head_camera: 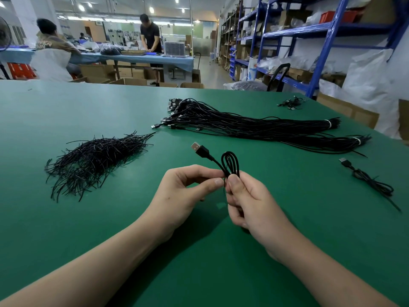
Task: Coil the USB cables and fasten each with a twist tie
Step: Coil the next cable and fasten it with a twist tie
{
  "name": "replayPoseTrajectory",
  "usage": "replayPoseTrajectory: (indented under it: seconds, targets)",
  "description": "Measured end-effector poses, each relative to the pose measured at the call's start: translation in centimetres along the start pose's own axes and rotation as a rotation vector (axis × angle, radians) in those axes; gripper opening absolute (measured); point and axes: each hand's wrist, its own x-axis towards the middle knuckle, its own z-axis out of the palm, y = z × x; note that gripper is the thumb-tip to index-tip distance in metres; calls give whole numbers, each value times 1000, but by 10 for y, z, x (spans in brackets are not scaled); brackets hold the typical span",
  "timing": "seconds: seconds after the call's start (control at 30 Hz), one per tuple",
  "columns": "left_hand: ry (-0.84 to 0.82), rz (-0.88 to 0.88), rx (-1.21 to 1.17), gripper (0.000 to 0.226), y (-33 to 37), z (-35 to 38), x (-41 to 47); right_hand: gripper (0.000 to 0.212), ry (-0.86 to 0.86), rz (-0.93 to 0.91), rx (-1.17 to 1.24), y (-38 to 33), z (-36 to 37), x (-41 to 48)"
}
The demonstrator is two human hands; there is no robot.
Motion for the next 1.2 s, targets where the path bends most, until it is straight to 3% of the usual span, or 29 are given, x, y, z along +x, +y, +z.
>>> replayPoseTrajectory:
  seconds: [0.5, 0.73, 0.9, 1.2]
  targets:
    - [125, 128, 208, 24, 6, 2, -4, 28, -74, 7, 53, -5, 4, -3]
    - [66, 182, 332, 19, 5, 1, -2, 28, -26, -10, -139, 0, 2, -3]
    - [18, 256, 405, 10, 5, -3, -1, 21, -17, -68, -507, -3, 1, -8]
    - [37, 187, 279, 9, 6, 3, -5, 28, -36, -28, -804, -17, 7, -14]
